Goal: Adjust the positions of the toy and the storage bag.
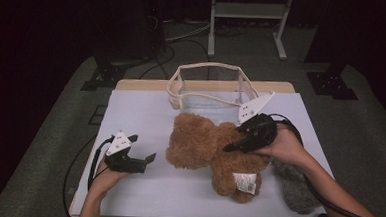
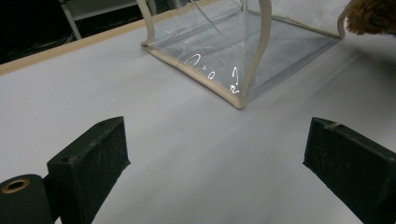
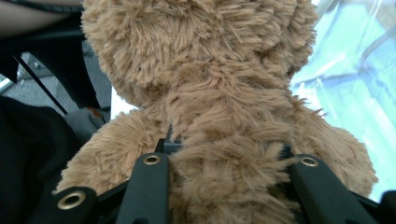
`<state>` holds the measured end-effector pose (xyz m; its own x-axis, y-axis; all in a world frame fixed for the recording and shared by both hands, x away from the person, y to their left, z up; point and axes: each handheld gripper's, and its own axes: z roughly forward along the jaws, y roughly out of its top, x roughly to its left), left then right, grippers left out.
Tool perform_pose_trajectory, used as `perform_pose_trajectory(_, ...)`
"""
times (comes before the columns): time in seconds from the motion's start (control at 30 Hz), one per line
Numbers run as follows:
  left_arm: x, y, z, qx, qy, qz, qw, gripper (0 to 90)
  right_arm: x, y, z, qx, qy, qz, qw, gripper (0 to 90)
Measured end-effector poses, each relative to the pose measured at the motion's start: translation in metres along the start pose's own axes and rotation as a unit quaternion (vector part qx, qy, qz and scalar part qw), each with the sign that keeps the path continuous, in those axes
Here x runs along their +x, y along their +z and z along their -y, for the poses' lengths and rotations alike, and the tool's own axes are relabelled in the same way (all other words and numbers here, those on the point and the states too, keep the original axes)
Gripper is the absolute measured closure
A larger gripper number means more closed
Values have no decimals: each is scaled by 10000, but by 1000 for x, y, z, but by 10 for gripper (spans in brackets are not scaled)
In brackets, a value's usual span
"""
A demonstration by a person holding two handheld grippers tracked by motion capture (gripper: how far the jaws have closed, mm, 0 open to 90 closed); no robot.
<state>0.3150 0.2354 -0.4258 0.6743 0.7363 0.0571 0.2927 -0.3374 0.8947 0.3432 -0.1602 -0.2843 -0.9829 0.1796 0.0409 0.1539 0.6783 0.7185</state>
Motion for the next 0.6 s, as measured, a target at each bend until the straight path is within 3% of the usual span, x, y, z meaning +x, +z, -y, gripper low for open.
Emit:
perform_pose_trajectory(0.13,1,1,1,8,-25,29,10000,57,0,-6,-10,-186,16,-86,9998,638)
perform_pose_trajectory(0.37,2,-1,2,-17,-52,39,10000,57,4,-18,-36,-317,-155,-76,9993,638)
perform_pose_trajectory(0.6,5,-3,2,-35,-78,11,10000,57,4,-35,-72,-254,-267,-139,9992,636)
